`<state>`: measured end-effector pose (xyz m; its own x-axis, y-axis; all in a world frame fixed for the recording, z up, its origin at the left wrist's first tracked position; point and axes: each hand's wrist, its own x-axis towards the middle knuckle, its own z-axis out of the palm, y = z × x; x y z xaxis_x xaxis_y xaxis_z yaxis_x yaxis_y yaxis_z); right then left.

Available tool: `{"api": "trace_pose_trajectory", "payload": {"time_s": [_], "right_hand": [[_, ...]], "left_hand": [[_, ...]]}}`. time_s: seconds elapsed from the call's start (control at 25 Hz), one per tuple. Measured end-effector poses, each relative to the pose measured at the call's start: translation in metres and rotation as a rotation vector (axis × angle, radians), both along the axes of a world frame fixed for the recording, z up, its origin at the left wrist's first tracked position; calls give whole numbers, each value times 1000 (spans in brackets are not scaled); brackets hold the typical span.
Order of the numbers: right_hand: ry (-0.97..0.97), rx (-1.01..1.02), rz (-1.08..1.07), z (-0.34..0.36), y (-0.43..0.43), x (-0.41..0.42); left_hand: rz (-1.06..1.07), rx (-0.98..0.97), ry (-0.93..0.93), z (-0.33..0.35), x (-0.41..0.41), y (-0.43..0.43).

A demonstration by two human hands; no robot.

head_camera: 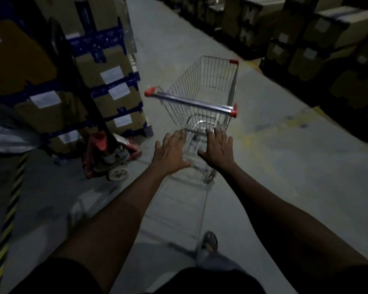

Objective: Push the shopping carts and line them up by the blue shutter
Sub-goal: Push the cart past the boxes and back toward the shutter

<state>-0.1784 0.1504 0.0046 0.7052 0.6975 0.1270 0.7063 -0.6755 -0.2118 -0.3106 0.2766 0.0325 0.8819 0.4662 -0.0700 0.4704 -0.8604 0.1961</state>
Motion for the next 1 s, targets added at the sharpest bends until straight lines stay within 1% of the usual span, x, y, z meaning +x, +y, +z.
{"api": "trace_pose_trajectory", "payload": {"time_s": [0.08, 0.16, 0.32, 0.4, 0.44, 0.52, 0.68, 0.8, 1.0], "right_hand": [[-39, -45, 27, 1, 38, 59], [-22, -95, 36, 0, 70, 104], [1, -218, 80, -18, 124, 164], [27, -254, 51, -25, 147, 184], [28, -253, 29, -28, 157, 194], [34, -239, 4, -33, 175, 210], [69, -252, -35, -35, 216, 233], [112, -305, -38, -35, 228, 235], [66, -340, -74, -37, 228, 236]], "left_hand": [[3, 57, 23, 4, 61, 46], [16, 87, 29, 10, 113, 88], [-29, 152, 112, -2, 183, 159], [-74, 183, 94, -12, 207, 192], [-99, 198, 80, -17, 217, 208], [-149, 168, 79, -27, 237, 239], [-261, 143, 148, -44, 267, 293], [-317, 126, 220, -50, 278, 309], [-365, 180, 257, -56, 295, 314]]}}
